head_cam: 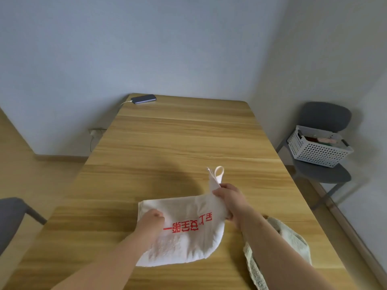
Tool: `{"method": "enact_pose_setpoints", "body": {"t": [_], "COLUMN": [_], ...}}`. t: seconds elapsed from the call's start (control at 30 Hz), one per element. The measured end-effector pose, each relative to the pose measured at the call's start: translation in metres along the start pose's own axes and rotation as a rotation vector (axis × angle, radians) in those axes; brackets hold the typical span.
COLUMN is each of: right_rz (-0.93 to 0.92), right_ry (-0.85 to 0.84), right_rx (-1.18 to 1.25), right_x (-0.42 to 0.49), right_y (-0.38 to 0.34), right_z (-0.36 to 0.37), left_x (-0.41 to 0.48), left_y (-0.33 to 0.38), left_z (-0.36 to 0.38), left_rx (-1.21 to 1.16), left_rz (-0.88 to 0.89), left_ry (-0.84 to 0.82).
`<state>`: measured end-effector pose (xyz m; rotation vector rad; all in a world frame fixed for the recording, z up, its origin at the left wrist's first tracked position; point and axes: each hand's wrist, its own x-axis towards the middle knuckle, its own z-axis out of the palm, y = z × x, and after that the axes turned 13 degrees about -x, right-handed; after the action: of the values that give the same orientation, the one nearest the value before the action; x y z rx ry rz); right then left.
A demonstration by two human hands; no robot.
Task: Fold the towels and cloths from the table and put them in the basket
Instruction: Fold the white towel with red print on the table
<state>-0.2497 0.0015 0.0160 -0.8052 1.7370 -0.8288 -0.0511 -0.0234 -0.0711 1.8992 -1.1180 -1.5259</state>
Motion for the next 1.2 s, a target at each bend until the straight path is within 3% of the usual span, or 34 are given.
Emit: {"method": "enact_pose_setpoints", "body": {"t": [0.13, 0.33, 0.4, 0.47, 0.57, 0.67, 0.73, 0.97, 1.1, 1.2], "right_rz": [-0.053, -0.037, -0.011, -0.032, -0.050, -0.069, -0.028, 0.121, 0.238, 0.302], "right_ry": [-0.185, -0.508, -0.590, -0.533, -0.223, 0.056, 0.121, 0.005, -0.135, -0.189], "right_rx": [-0.058, -0.301, -0.408, -0.439, -0.415, -0.595, -0.716, -0.498, -0.216, -0.056], "right_x": [-0.004, -0.014, -0.012, -0.007, 0.006, 0.018, 0.023, 0.024, 0.014, -0.001], "right_y": [-0.007, 0.012, 0.022, 0.027, 0.036, 0.049, 0.059, 0.078, 0.077, 0.075], "right_z": [0.048, 0.113, 0.120, 0.119, 0.109, 0.094, 0.085, 0.079, 0.069, 0.055], "left_x": [-0.015, -0.017, -0.015, -0.013, -0.005, -0.002, 0.000, -0.004, -0.010, -0.026], "left_y": [-0.001, -0.013, -0.013, -0.013, -0.017, -0.019, -0.020, -0.011, -0.009, -0.005], "left_z": [-0.029, -0.049, -0.052, -0.052, -0.047, -0.044, -0.043, -0.031, -0.035, -0.041], "left_rx": [-0.357, -0.638, -0.606, -0.442, -0.217, 0.112, 0.282, 0.101, -0.221, -0.307], "left_rz": [-0.147, -0.139, -0.159, -0.141, -0.048, -0.002, -0.033, -0.191, -0.302, -0.358], "left_ry": [-0.073, -0.193, -0.217, -0.152, 0.044, 0.167, 0.229, 0.221, 0.074, -0.056]}}
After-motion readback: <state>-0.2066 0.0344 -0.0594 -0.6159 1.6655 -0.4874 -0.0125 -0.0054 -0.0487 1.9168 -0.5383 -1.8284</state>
